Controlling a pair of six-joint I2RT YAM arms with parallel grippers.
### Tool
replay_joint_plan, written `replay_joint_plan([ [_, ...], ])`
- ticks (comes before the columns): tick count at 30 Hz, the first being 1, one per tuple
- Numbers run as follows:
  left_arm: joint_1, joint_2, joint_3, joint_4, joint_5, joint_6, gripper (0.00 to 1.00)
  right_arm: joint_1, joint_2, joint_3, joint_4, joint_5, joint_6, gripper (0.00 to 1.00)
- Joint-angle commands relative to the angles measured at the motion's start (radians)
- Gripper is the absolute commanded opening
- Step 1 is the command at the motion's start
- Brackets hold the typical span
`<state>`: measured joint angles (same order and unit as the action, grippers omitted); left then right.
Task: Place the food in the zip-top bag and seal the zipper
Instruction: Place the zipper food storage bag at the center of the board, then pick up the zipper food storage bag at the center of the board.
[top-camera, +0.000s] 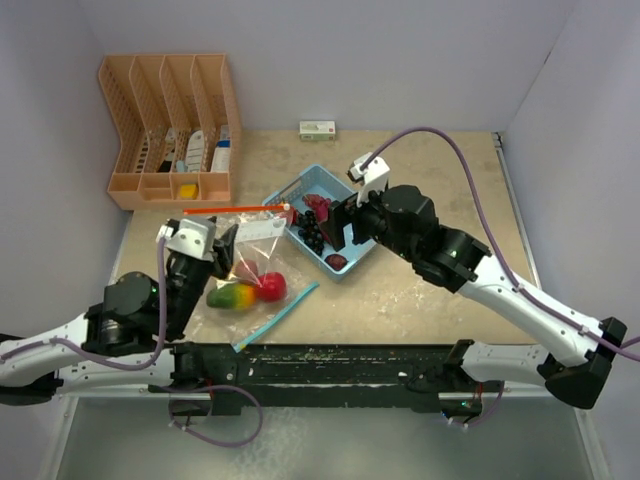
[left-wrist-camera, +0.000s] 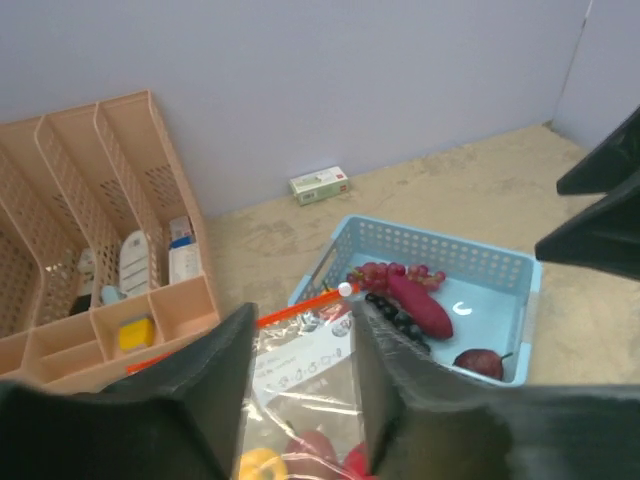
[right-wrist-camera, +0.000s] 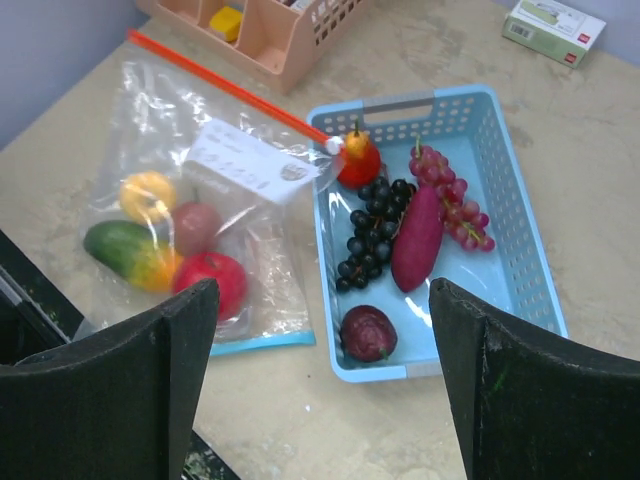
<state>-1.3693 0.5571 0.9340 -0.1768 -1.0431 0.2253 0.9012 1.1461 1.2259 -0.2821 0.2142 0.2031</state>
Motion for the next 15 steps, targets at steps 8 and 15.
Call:
replay_joint_plan([
  [8, 0.000, -0.014, 0.049, 0.087, 0.066, -0.030, 0.99, 0.001, 0.182, 0.017, 0.143, -0.234, 0.159, 0.83],
  [15, 0.000, -0.023, 0.068, 0.008, 0.065, -0.053, 0.99, 0.005, 0.315, 0.030, 0.181, -0.324, 0.219, 0.79],
])
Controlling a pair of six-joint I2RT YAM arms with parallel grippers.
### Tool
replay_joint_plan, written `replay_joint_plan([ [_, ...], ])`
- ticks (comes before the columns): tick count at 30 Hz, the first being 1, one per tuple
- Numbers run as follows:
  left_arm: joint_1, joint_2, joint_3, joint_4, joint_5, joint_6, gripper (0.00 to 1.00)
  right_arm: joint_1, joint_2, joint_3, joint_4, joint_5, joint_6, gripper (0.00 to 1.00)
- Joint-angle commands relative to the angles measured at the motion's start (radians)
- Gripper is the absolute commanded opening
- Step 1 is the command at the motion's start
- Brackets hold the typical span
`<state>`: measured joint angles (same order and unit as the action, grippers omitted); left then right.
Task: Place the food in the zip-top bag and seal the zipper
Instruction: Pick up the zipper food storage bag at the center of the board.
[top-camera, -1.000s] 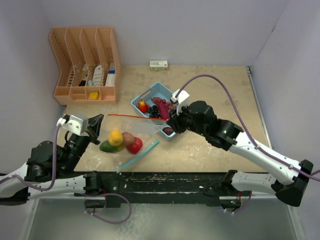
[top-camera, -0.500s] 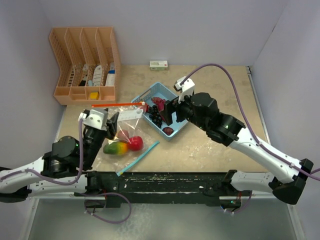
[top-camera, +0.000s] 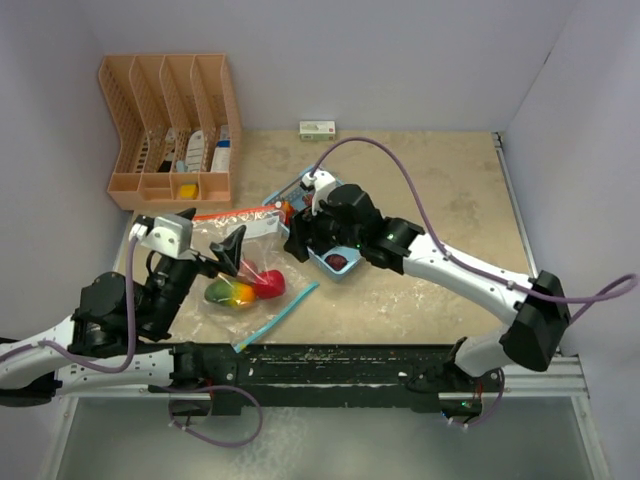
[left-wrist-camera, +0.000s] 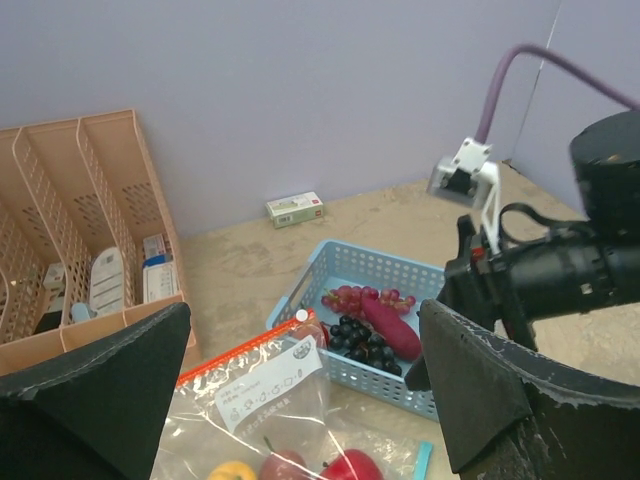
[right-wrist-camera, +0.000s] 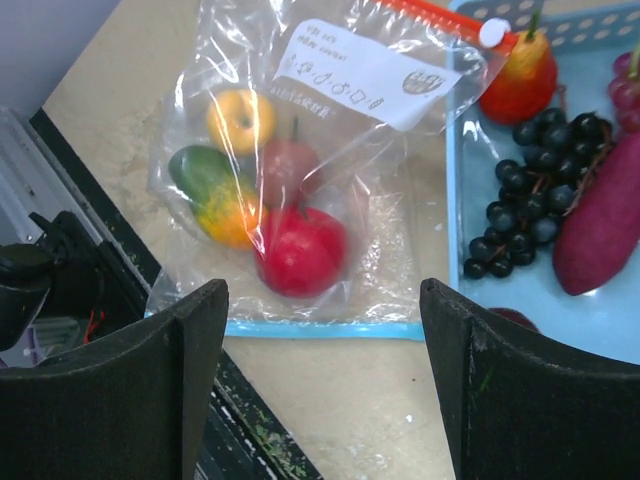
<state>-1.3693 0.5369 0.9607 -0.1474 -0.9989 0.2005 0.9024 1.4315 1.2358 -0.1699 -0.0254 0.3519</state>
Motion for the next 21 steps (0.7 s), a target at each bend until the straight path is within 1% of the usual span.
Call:
replay_joint_plan([
  [1, 0.000, -0.003, 0.042, -0.027, 0.022, -0.028, 0.99, 0.014, 0.040, -0.007, 0.075, -0.095, 0.097, 0.76],
  [2, 0.000, -0.004, 0.042, -0.031, 0.024, -0.026, 0.99, 0.032, 0.045, -0.036, 0.081, -0.090, 0.118, 0.75],
  [5, 0.000, -0.005, 0.034, -0.022, 0.030, -0.016, 0.99, 0.120, 0.053, -0.099, 0.074, -0.012, 0.174, 0.75],
  [8, 0.000, -0.006, 0.033, -0.017, 0.038, -0.011, 0.99, 0.189, 0.077, -0.126, 0.063, 0.015, 0.242, 0.74],
  [10, 0.000, -0.001, 0.036, -0.029, 0.046, -0.011, 0.99, 0.222, 0.090, -0.132, 0.042, 0.067, 0.288, 0.74],
  [14, 0.000, 0.007, 0.038, -0.064, 0.059, -0.034, 0.99, 0.242, 0.116, -0.155, 0.041, 0.110, 0.399, 0.74],
  [17, 0.000, 0.005, 0.033, -0.067, 0.063, -0.038, 0.99, 0.240, 0.139, -0.182, 0.047, 0.143, 0.535, 0.74],
  [21, -0.001, -0.001, 0.035, -0.068, 0.069, -0.029, 0.99, 0.239, 0.163, -0.217, 0.081, 0.128, 0.624, 0.75],
])
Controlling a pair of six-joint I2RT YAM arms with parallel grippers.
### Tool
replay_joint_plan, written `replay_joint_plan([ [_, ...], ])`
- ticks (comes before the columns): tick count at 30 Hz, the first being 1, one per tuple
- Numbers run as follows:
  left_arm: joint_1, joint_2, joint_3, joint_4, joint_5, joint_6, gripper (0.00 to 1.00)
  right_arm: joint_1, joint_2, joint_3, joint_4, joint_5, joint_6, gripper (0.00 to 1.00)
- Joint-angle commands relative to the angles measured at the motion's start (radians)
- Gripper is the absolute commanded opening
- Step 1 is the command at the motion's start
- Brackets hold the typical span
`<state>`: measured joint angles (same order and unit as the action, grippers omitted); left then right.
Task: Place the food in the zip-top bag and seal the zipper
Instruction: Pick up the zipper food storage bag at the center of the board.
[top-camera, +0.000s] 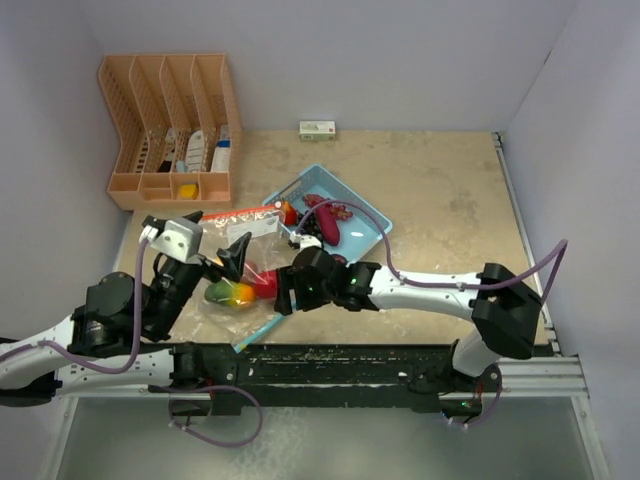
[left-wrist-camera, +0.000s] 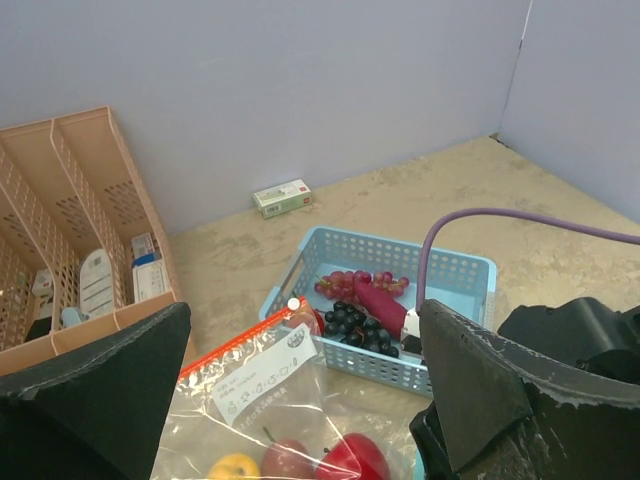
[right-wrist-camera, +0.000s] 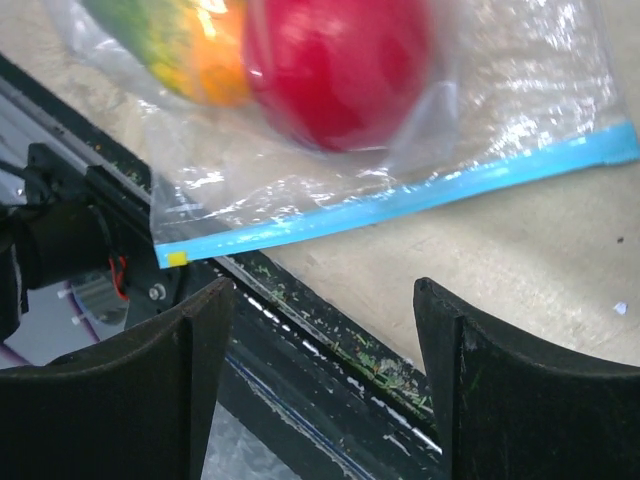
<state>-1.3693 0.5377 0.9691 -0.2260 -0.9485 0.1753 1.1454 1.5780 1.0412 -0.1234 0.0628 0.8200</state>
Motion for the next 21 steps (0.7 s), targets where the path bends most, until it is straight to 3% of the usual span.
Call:
replay_joint_plan([
  [1, -0.001, -0.002, 0.026, 0.010, 0.018, -0.001, 0.99, -0.007, 0.026, -0.019, 0.032, 0.050, 0.164, 0.74],
  [5, 0.000, -0.004, 0.025, 0.010, 0.022, 0.002, 0.99, -0.014, 0.076, -0.024, 0.070, 0.030, 0.177, 0.73],
  [10, 0.000, 0.005, 0.022, 0.007, 0.025, 0.001, 0.99, -0.036, 0.071, -0.138, 0.283, 0.019, 0.183, 0.70],
  [21, 0.000, 0.025, 0.024, -0.004, 0.013, -0.009, 0.99, -0.062, 0.161, -0.148, 0.419, -0.043, 0.176, 0.63],
])
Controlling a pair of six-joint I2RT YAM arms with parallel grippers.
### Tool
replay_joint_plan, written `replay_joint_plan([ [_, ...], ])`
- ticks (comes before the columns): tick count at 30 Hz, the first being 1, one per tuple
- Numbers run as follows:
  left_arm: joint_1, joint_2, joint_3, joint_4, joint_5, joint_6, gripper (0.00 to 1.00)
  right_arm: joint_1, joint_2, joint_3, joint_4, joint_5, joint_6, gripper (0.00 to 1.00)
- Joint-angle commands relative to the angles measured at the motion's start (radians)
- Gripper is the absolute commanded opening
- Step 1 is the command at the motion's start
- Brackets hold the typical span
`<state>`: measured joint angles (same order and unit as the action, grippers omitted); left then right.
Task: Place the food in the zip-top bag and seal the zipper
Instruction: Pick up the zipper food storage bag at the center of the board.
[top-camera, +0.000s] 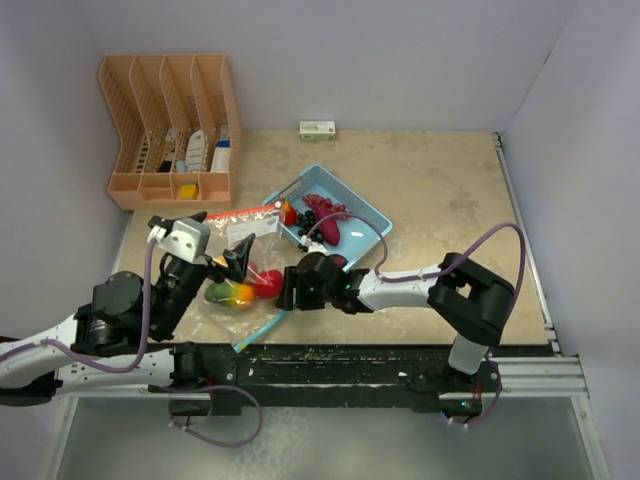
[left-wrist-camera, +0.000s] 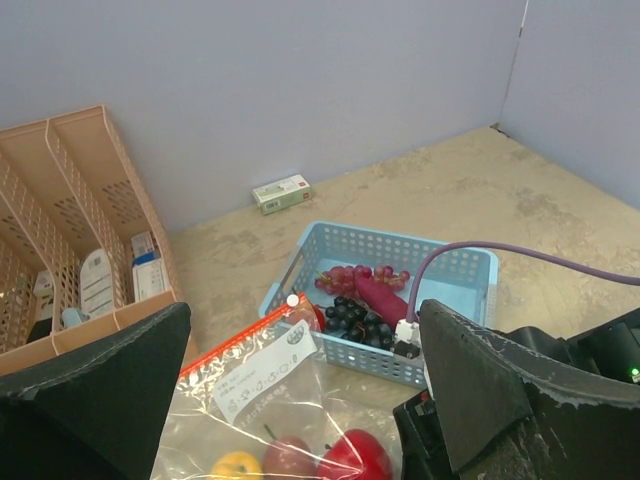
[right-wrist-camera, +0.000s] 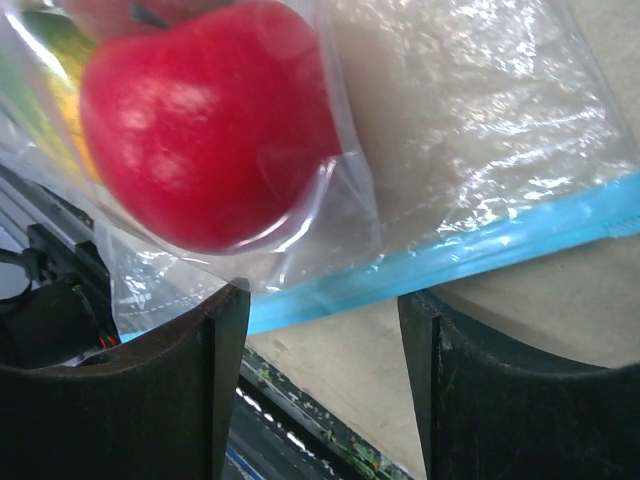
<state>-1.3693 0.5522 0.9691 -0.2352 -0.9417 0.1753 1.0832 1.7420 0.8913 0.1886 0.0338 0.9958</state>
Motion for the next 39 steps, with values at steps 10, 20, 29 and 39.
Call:
replay_joint_plan([
  [10, -0.001, 0.020, 0.022, -0.004, 0.005, -0.016, 0.99, -0.012, 0.065, 0.020, 0.121, -0.028, 0.003, 0.40],
  [20, 0.000, -0.031, 0.031, 0.003, 0.132, -0.015, 0.99, -0.013, -0.063, 0.001, 0.034, 0.079, -0.018, 0.00],
  [29, 0.000, -0.091, 0.001, 0.093, 0.260, 0.026, 0.99, -0.006, -0.353, 0.054, -0.206, 0.183, -0.109, 0.00],
  [39, 0.001, 0.018, 0.059, 0.020, 0.320, 0.029, 1.00, -0.006, -0.455, 0.204, -0.427, 0.247, -0.206, 0.00],
])
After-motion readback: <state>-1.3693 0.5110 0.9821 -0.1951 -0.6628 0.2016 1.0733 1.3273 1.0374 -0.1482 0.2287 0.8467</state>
